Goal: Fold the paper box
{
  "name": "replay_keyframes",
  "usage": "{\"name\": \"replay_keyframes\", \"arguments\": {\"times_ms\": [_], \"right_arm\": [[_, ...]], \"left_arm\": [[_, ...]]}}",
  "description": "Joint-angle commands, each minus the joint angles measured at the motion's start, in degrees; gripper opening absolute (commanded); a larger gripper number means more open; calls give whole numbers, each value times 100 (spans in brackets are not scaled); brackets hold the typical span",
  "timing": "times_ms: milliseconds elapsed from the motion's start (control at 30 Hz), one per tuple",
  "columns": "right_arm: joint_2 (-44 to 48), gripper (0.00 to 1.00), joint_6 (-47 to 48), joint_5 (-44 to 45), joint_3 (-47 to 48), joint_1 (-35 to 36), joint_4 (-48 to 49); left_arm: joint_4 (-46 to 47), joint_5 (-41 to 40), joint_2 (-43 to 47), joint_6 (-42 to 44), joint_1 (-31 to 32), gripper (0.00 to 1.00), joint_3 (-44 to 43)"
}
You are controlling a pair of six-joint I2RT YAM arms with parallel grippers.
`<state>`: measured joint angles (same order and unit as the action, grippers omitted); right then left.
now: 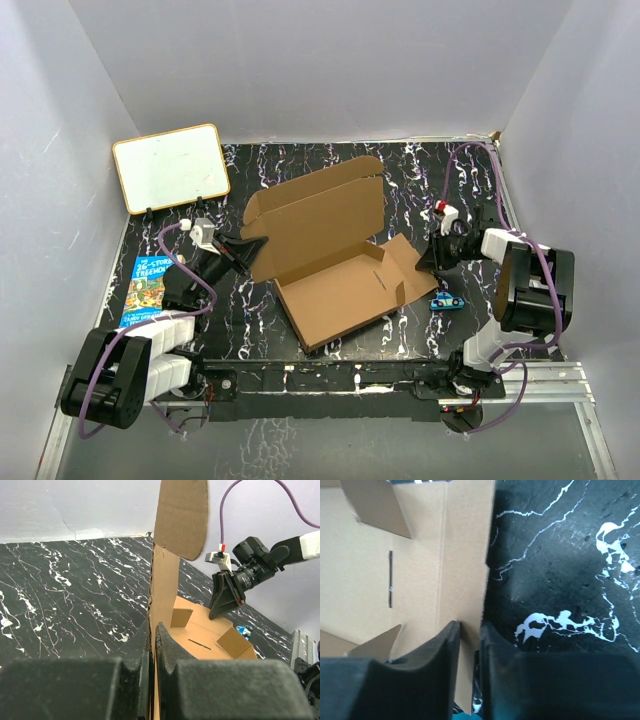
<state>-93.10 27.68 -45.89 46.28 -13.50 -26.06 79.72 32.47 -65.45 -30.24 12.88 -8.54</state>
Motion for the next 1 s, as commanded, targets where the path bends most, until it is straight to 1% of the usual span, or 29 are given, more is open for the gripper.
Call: {"name": "replay_keyframes", "arguments": {"times_ms": [0,33,133,333,400,533,733,967], "right_arm": [[61,14,82,-588,381,49,-142],[127,11,116,-667,385,54,-152],[445,8,148,-848,346,51,-124],[1082,8,330,-1310,191,51,-54],[1234,8,369,-1422,143,57,8],[1426,8,473,-1602,178,72,1],[1620,8,547,-1438,335,467,1],[1712,8,412,-786,515,1156,-9]], "left_arm": [[294,186,15,-28,13,0,-231],[258,187,7,-24,20,0,-248],[155,189,-38,-24,20,0,-315],[-60,225,-287,-23,12,0,-699],[55,276,-495,-115,13,0,-786],[637,392,-973,-393,13,0,-827],[583,555,-1256,-422,18,0,-1125],[679,625,-1509,-403,29,0,-1273]]}}
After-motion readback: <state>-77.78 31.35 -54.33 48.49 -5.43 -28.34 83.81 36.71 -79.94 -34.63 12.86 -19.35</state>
